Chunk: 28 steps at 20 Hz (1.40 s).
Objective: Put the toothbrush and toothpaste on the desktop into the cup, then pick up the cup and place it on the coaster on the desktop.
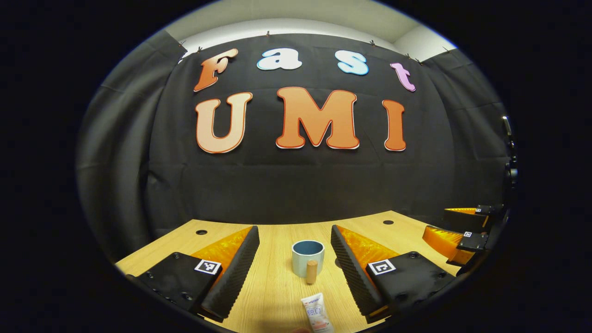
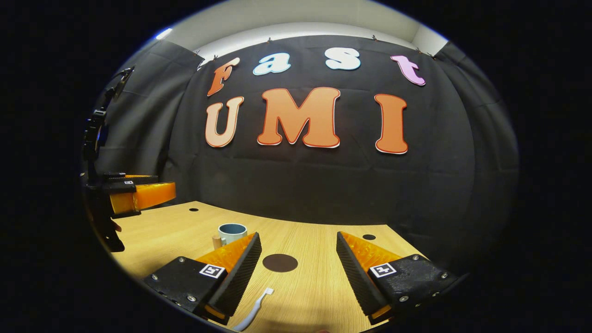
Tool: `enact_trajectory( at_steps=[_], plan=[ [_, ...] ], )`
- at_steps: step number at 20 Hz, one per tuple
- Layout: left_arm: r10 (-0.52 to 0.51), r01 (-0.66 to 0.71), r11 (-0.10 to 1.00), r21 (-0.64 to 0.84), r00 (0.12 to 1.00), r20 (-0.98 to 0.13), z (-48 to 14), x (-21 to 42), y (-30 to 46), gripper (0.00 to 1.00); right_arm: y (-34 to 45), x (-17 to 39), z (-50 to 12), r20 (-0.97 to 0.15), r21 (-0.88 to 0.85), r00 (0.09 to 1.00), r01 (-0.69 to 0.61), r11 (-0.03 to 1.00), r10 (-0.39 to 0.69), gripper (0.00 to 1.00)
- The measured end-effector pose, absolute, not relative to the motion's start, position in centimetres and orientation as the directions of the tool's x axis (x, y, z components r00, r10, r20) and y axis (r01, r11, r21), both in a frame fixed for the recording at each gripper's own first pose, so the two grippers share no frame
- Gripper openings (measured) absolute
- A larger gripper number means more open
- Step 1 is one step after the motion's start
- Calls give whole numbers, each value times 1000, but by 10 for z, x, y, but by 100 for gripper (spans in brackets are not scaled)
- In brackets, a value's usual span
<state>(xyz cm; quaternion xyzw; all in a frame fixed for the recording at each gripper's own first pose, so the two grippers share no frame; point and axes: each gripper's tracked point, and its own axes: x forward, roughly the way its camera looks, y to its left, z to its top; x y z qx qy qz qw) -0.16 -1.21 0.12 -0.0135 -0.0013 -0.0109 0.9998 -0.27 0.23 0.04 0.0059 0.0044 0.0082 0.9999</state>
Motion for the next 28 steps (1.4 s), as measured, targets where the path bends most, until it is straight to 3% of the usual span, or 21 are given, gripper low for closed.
enact_trajectory(
  at_steps=[9,19,28],
  plan=[
    [-64,60,997,-39,993,-97,-26,1,-28,100,-1,-7,-4,-50,0,999,-18,1000,18,98],
    [-70,46,996,-72,923,-379,-73,19,-15,100,-6,-3,-9,-169,-101,986,-19,995,2,98],
    [-53,51,998,-20,789,-612,-108,12,-7,100,16,-1,-28,-352,-90,930,-144,985,104,94]
  ],
)
